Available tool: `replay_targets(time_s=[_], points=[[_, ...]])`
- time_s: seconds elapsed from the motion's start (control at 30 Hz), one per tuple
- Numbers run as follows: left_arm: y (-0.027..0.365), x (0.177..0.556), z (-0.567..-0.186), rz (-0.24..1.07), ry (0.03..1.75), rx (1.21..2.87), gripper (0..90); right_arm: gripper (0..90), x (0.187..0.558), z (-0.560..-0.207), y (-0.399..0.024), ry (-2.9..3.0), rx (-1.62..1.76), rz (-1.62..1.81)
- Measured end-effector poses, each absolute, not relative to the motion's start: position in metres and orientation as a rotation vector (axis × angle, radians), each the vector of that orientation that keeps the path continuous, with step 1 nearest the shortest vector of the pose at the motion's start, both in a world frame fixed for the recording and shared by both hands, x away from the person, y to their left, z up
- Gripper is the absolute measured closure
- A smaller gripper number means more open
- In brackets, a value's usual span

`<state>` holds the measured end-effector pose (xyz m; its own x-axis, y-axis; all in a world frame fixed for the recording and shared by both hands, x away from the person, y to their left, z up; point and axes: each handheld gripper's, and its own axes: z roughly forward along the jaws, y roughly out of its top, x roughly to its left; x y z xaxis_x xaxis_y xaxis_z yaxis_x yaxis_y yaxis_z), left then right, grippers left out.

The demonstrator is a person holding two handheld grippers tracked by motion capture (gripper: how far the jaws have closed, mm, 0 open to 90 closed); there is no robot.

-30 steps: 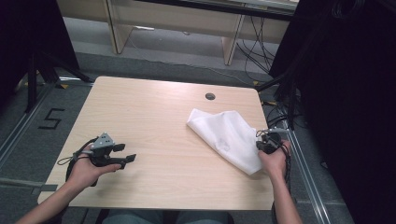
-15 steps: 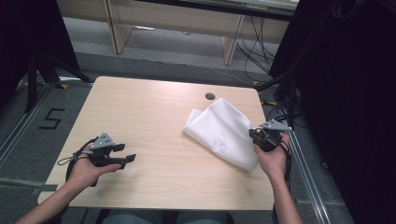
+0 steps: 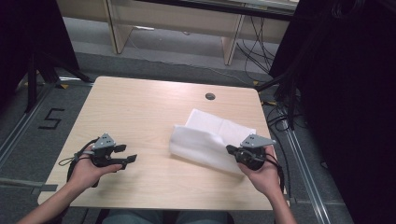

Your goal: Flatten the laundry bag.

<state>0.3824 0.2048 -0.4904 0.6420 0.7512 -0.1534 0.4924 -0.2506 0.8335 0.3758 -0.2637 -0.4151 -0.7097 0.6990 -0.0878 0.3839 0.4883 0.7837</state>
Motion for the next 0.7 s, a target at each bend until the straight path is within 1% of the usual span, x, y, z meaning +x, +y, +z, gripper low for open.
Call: replay_targets(time_s=[0.33,0.5,0.7], points=[[0.205,0.382,-0.489,0.344,0.984,1.899,35.6,88.0,0.344,-0.438,-0.242,2.618,0.809,1.038],[0.204,0.382,-0.490,0.343,0.978,1.897,35.7,87.7,0.331,-0.441,-0.236,2.703,0.759,0.997],[0.202,0.380,-0.488,0.326,0.981,1.877,36.2,82.8,0.322,-0.444,-0.228,2.810,0.760,0.977]])
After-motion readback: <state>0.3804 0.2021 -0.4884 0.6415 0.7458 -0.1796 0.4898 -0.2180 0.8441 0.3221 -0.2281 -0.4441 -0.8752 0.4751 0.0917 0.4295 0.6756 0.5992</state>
